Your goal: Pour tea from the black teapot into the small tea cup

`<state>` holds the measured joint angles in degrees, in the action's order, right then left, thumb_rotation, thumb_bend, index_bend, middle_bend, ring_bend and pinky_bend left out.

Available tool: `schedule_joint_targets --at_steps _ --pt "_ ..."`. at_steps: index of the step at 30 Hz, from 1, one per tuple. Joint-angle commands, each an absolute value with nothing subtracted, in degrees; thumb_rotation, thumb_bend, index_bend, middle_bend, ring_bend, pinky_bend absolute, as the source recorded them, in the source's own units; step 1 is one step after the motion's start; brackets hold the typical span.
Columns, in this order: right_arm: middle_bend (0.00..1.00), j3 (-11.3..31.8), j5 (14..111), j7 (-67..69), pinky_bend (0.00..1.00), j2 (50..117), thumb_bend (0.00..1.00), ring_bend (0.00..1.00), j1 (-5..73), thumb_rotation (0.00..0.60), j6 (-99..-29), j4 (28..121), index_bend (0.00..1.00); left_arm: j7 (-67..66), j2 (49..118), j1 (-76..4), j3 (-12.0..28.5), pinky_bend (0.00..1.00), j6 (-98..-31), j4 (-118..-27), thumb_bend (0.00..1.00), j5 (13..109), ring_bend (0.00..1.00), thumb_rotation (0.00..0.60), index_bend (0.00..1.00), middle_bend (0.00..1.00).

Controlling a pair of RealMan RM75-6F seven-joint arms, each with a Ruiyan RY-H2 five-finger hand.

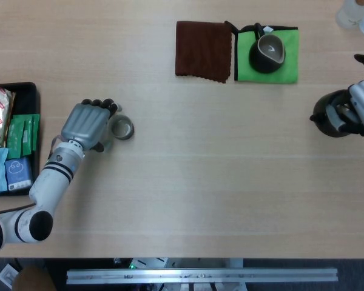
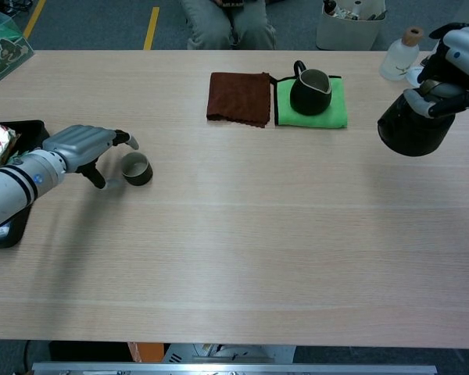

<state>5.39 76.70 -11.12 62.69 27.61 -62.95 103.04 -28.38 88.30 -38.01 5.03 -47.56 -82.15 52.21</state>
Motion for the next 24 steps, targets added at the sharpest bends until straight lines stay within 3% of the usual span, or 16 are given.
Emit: schedule_joint_targets --at_steps 1,24 --pt "1.0 5.4 76.8 -10.9 0.11 62.7 0.45 0.97 27.6 0.479 -62.9 102.9 1.0 -28.3 88.8 -38.3 4.8 0.2 -47.7 -81.6 0.28 51.8 0.19 0.6 0.21 0.16" --pt "1.0 5.2 77.7 -8.2 0.11 62.0 0.45 0.97 26.7 0.478 -63.1 101.5 1.0 -29.5 93.0 -40.8 4.3 0.2 -48.7 -79.0 0.28 48.6 0.19 0.6 0.28 0.18"
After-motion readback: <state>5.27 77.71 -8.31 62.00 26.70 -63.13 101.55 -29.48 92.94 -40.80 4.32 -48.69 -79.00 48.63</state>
